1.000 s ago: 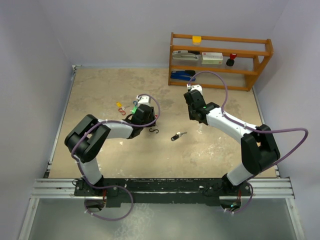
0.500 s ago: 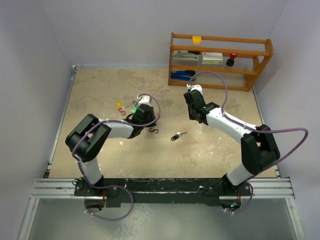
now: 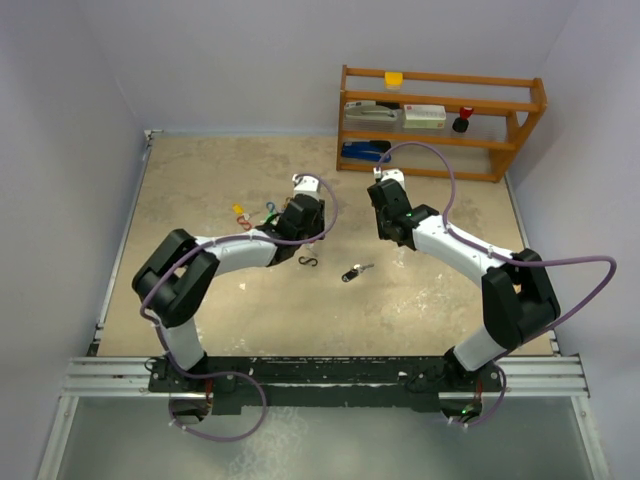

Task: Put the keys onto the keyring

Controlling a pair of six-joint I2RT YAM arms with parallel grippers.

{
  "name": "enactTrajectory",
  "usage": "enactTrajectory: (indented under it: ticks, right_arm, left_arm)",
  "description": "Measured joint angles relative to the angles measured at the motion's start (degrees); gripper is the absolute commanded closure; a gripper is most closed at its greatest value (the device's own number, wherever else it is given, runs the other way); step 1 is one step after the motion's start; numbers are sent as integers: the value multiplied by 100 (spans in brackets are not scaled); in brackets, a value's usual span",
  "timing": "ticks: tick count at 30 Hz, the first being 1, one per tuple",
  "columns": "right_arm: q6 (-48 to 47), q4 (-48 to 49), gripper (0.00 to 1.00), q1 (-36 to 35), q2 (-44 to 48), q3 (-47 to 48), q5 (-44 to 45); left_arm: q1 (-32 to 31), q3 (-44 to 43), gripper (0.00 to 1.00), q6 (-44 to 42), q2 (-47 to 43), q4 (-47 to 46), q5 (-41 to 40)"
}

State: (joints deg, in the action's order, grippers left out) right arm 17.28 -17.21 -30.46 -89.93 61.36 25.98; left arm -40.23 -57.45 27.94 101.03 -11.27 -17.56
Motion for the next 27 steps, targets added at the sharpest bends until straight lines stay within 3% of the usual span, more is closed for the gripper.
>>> enactTrajectory:
  ticks: [15,27]
  right_arm:
    - [-39,42,100,4,273,-188,2]
    - [-39,81,100,7,310,-188,0]
  left_arm:
    - [-7,-201,56,-487,734,540,-323]
    - [-24,-435,63,-654,962,538,-372]
